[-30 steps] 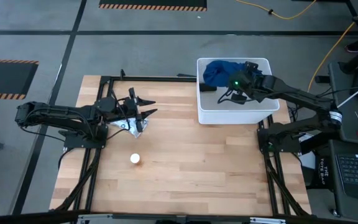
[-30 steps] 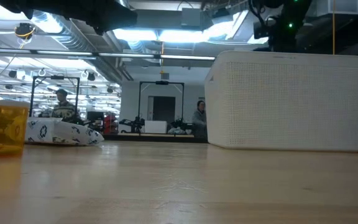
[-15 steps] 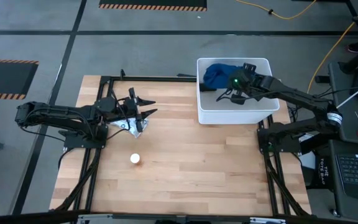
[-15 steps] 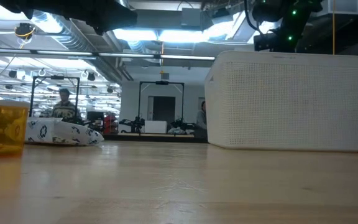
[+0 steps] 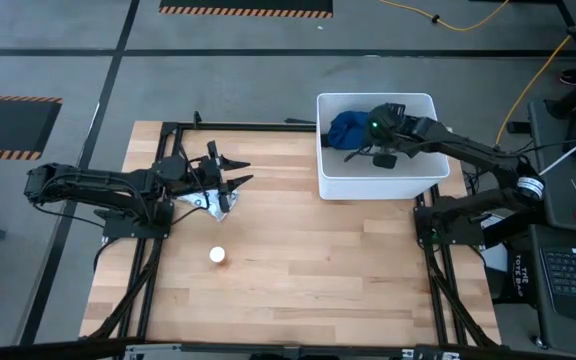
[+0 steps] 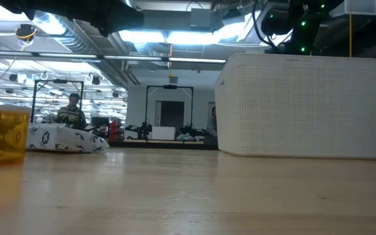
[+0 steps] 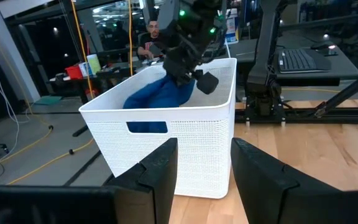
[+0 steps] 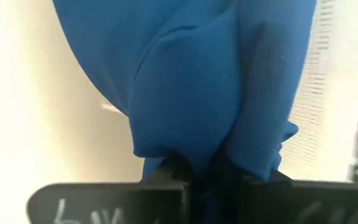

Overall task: Pick & place medical supplies in basket/bin
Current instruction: Put the blue patient gown into the white container

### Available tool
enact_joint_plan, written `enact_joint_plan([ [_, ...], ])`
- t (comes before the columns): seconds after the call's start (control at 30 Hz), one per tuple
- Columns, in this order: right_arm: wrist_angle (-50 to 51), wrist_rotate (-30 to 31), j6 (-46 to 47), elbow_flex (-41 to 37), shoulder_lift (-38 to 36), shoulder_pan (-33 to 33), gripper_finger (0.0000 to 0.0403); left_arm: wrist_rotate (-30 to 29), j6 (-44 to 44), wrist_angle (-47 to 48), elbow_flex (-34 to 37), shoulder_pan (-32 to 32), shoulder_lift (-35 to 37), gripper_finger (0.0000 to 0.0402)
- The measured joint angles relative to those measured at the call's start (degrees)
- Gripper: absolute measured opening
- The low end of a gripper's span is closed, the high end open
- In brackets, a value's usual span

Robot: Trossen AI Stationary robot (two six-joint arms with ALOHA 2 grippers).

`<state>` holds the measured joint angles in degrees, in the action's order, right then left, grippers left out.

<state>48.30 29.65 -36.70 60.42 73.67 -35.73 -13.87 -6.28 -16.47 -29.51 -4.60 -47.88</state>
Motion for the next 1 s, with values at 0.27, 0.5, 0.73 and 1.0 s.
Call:
enact_joint_plan([
  [0.27, 0.4, -4.0, -1.5, 0.0, 4.6, -2.6, 0.0032, 0.0, 0.0, 0.0, 0.0, 0.0, 0.0, 0.0143],
  [0.5, 0.8, -7.5, -1.5, 0.0, 7.4, -4.4, 0.0032, 0.0, 0.0, 0.0, 0.0, 0.0, 0.0, 0.0143],
  [0.73, 0.7, -7.5, -0.2, 0.0, 7.7, -5.0, 0.0046, 0.0, 0.0, 0.0, 0.0, 0.0, 0.0, 0.0143],
  [1.0, 0.8, -7.3, 0.5, 0.0, 7.7, -5.1, 0.0106, 0.0, 0.0, 0.0, 0.0, 0.0, 0.0, 0.0143],
])
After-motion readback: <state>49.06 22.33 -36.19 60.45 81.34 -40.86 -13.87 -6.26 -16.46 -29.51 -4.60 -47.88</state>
